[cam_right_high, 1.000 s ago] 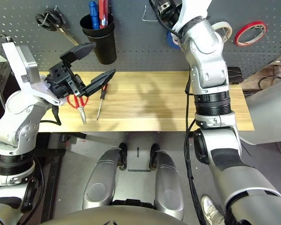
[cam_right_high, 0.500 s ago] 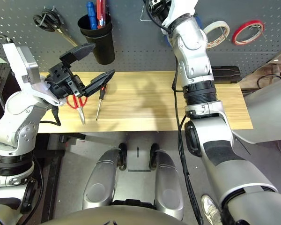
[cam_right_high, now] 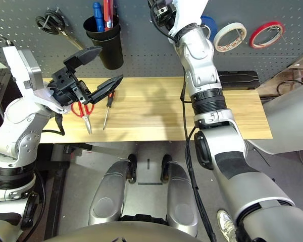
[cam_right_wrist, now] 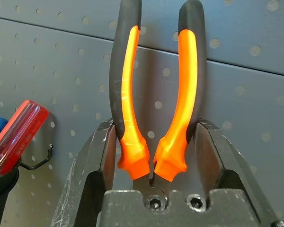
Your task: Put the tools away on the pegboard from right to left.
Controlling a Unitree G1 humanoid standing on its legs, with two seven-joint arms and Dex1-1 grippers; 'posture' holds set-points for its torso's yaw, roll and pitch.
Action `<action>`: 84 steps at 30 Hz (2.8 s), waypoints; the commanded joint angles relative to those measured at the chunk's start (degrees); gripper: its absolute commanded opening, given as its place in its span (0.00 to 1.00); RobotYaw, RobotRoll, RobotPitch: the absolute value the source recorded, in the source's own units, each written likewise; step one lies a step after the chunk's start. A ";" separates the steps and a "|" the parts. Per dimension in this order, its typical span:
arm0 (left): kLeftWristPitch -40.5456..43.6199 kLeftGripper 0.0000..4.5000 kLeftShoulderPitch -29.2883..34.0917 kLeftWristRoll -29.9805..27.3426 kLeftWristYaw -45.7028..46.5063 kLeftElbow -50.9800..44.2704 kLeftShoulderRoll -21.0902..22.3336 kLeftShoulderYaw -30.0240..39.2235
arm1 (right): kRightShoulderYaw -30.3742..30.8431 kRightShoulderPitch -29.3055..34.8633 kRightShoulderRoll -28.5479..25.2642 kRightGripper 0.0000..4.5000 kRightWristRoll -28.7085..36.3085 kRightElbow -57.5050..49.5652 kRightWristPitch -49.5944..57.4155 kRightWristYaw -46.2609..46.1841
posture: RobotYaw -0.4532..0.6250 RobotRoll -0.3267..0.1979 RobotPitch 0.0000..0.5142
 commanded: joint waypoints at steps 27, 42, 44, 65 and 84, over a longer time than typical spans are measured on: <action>-0.57 1.00 0.71 1.64 -0.32 -0.46 0.25 -1.75 | -0.42 1.14 2.23 0.58 0.51 2.14 -4.36 -1.92 | 0.61 0.62 0.52; -0.28 1.00 0.96 1.62 -0.22 -0.86 0.22 -1.88 | -1.10 -0.24 3.15 0.58 1.13 3.62 -5.32 -2.85 | 0.62 0.62 0.52; -0.24 1.00 0.97 1.67 -0.19 -0.89 0.24 -1.91 | -0.86 0.35 3.16 0.58 0.76 4.23 -4.69 -2.93 | 0.62 0.62 0.52; -0.24 1.00 0.95 2.33 0.04 -0.46 0.25 -2.36 | 1.23 8.18 -0.09 0.99 -3.48 -1.83 -8.67 -2.26 | 0.62 0.62 0.54; 1.56 1.00 4.22 11.56 2.79 4.20 2.69 -5.45 | 9.63 42.35 -11.14 0.99 1.68 -41.49 18.79 16.35 | 0.61 0.62 0.56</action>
